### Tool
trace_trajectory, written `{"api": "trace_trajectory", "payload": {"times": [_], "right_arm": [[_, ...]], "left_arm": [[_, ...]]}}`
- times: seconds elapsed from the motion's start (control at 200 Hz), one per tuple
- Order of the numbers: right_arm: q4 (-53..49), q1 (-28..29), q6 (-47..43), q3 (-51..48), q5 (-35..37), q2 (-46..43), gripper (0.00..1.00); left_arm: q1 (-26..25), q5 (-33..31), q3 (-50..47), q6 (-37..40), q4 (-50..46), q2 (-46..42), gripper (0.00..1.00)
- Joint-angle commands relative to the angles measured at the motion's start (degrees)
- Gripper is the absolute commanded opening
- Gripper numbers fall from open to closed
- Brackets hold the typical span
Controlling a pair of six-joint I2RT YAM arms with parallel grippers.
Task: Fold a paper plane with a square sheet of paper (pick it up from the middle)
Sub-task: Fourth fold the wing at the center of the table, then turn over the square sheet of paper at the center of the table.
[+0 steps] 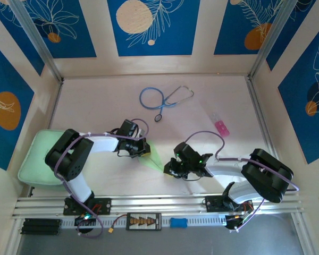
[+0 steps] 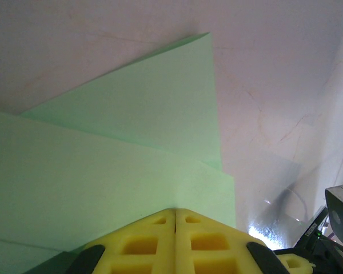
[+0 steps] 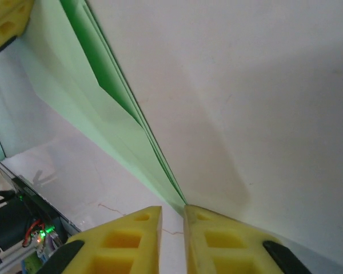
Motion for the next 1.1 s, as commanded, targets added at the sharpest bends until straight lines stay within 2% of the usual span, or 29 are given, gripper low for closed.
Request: {"api": "trace_trajectory", "payload": {"times": [0.0,0.225,0.43,1.095], "right_arm": [[-0.6,0.4,1.8,0.3,1.1,0.0,0.23],[-1.8,0.5,2.3,0.4,1.6,-0.6,0.27],[-4.4,0.9,2.7,0.0,3.4,-2.2,0.27],[-3.4,0.7,4.4,-2.0,4.2,-4.8,0.29]], "left_arm": [[0.6,-1.3,-0.7,-0.6,-1.2,-0.5,0.08],[0.6,-1.3,-0.9,-0.8,-1.1,-0.6,0.08],[0.9,-0.8,-1.1,-1.4,-0.4,-0.4,0.08],[1.8,0.7,-2.7,-3.6,2.4,-0.1,0.08]]}}
